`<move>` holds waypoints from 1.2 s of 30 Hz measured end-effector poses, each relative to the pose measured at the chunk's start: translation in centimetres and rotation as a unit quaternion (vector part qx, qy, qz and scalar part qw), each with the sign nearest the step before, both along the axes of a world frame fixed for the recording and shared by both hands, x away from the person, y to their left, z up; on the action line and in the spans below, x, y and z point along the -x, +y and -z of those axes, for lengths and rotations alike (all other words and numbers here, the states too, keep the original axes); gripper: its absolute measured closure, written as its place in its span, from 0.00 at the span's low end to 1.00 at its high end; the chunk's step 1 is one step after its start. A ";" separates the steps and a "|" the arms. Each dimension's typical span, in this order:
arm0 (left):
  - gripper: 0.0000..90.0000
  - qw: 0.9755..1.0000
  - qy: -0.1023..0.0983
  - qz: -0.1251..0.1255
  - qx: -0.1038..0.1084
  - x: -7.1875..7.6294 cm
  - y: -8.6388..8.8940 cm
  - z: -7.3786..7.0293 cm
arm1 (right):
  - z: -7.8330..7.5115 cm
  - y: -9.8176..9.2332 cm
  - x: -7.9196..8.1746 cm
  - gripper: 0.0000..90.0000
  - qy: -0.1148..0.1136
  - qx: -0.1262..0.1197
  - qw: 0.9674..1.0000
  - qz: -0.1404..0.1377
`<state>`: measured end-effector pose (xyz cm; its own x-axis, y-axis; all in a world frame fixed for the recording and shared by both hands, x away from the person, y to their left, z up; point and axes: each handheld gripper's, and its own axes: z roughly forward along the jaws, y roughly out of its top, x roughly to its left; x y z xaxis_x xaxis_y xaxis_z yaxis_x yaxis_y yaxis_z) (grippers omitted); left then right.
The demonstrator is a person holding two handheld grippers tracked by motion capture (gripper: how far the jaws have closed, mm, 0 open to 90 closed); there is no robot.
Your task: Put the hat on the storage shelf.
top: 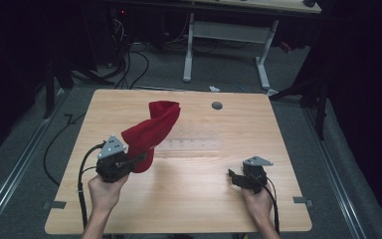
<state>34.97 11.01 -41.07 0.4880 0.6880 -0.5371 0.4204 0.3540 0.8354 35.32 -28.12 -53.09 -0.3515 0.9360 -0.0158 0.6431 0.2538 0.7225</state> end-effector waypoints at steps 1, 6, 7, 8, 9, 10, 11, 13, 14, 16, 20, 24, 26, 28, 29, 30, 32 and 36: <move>0.95 1.000 0.000 -0.001 0.004 -0.2 0.1 -0.2 | 0.0 0.0 0.0 0.36 0.000 0.001 1.000 -0.001; 0.95 1.000 -0.003 -0.006 0.010 -1.4 0.4 -1.1 | 0.0 0.0 0.0 0.35 0.001 0.001 1.000 -0.003; 0.95 1.000 -0.003 -0.008 0.013 -1.6 0.4 -1.2 | 0.0 0.1 0.0 0.34 0.001 0.001 1.000 -0.003; 0.95 1.000 -0.004 -0.009 0.015 -1.9 0.5 -1.3 | 0.0 0.1 0.0 0.34 0.001 0.001 1.000 -0.003; 0.95 1.000 -0.005 -0.011 0.018 -2.1 0.5 -1.4 | 0.0 0.1 0.0 0.34 0.001 0.001 1.000 -0.003; 0.95 1.000 -0.005 -0.013 0.023 -2.4 0.7 -1.5 | 0.0 0.1 0.0 0.34 0.001 0.001 1.000 -0.003; 0.95 1.000 -0.005 -0.015 0.023 -2.6 0.8 -1.5 | 0.0 0.1 0.0 0.34 0.001 0.001 1.000 -0.003; 0.95 0.999 -0.005 -0.020 0.026 -3.2 1.0 -1.6 | 0.0 0.1 0.0 0.34 0.001 0.001 1.000 -0.003; 0.95 0.999 -0.004 -0.023 0.028 -3.6 1.2 -1.5 | 0.0 0.1 0.0 0.34 0.001 0.001 1.000 -0.003; 0.95 0.999 -0.003 -0.028 0.031 -4.1 1.3 -1.5 | 0.0 0.1 0.0 0.34 0.001 0.001 1.000 -0.003; 0.95 0.999 -0.004 -0.035 0.035 -5.0 1.5 -1.4 | 0.0 0.1 0.1 0.34 0.001 0.001 1.000 -0.003; 0.95 0.998 -0.007 -0.039 0.045 -5.8 1.4 -1.2 | 0.0 0.1 0.1 0.34 0.001 0.001 1.000 -0.003; 0.95 0.998 -0.006 -0.043 0.050 -6.3 1.4 -1.1 | 0.0 0.1 0.1 0.34 0.001 0.001 1.000 -0.003; 0.95 0.998 -0.004 -0.046 0.050 -6.7 1.3 -0.8 | 0.0 0.1 0.1 0.34 0.001 0.001 1.000 -0.003; 0.95 0.998 -0.004 -0.047 0.049 -6.9 1.3 -0.6 | 0.0 0.1 0.1 0.34 0.001 0.001 1.000 -0.003; 0.95 0.997 -0.003 -0.049 0.051 -7.1 1.2 -0.5 | 0.0 0.1 0.1 0.34 0.001 0.001 1.000 -0.003; 0.95 0.997 0.000 -0.055 0.053 -7.7 1.1 -0.2 | 0.0 0.1 0.1 0.34 0.001 0.001 1.000 -0.002; 0.95 0.997 0.003 -0.059 0.048 -8.4 1.0 0.3 | 0.0 0.1 0.1 0.34 0.001 0.001 1.000 -0.003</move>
